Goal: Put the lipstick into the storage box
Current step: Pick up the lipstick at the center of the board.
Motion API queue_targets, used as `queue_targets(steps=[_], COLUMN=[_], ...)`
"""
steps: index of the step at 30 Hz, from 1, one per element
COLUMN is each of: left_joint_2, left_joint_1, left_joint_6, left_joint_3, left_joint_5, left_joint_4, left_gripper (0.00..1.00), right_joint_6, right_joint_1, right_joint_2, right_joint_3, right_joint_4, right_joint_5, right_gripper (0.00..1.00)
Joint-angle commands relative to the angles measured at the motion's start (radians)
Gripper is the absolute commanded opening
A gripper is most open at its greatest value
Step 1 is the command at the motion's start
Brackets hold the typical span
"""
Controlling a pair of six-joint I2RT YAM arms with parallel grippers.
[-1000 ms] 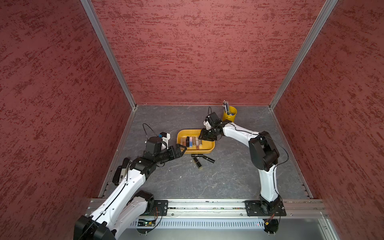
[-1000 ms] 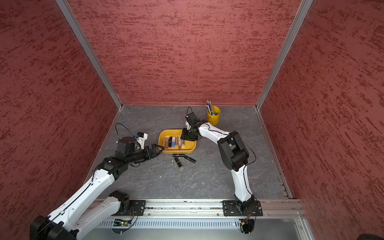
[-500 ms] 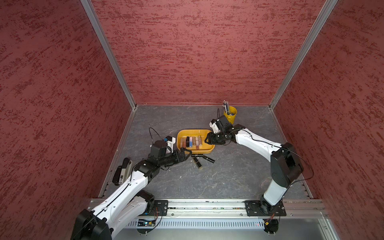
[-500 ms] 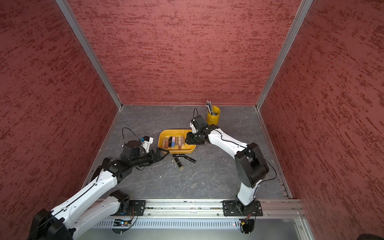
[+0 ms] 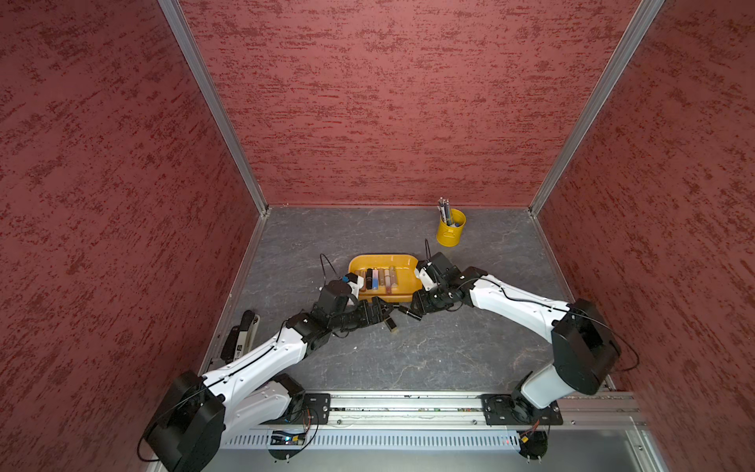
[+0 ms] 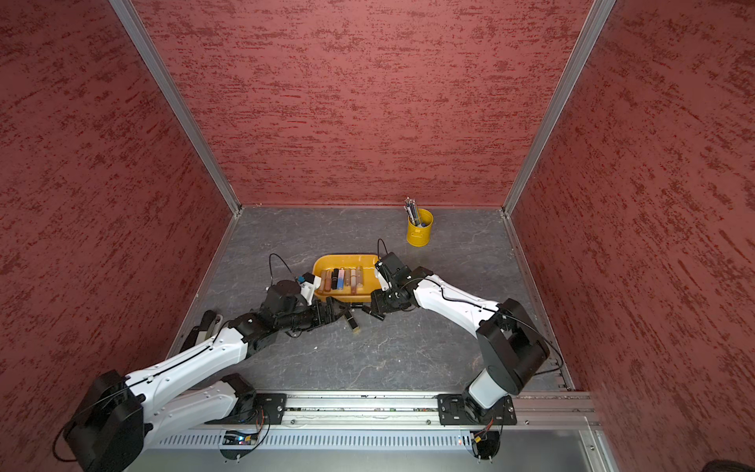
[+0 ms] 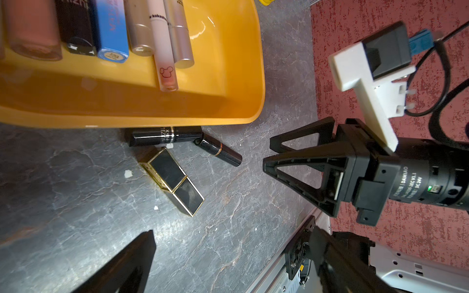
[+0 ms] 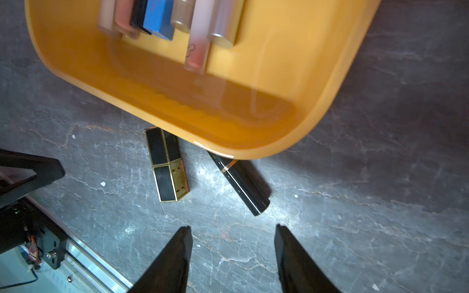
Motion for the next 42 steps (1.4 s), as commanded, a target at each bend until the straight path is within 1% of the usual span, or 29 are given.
queue_targets(steps=[1,5,9,16,25,42], left_joint_2=[0.01,0.039,0.053,0.058,0.052,0.032], left_joint_1=[-0.002,0.017,0.048,0.079,0.081,0.082], left_joint_6=[0.003,0.041,0.047,0.028,0.01,0.0], left_joint_3=[0.057,0.12,0.141,0.115,0.078,0.052], left_joint_5=[-0.029,-0.035,-0.045,-0.052,-0.05,-0.052], left_joint_4=[0.019,-0.03,-0.055,-0.04,-0.022,-0.021], left_gripper=[1.0,1.0,1.0,1.0,1.0,1.0], right_joint_6=[-0.047,-0.096,-0.138,-0.161,-0.162,-0.166], right_joint_1=[0.013,0.02,0.02,0.023,0.041,0.071], right_joint_2=[0.024,0.032,0.073,0.133,0.177,0.234], right_joint_3=[0.013,0.023,0.051,0.059,0.052,0.054], right_joint_4=[-0.008,0.005,-0.009,0.016,0.057,0.062], right_joint_5=[0.067,0.104,0.115,0.082,0.065,0.034], right_gripper=[0.57,0.58,0.59,0.59,0.59,0.58])
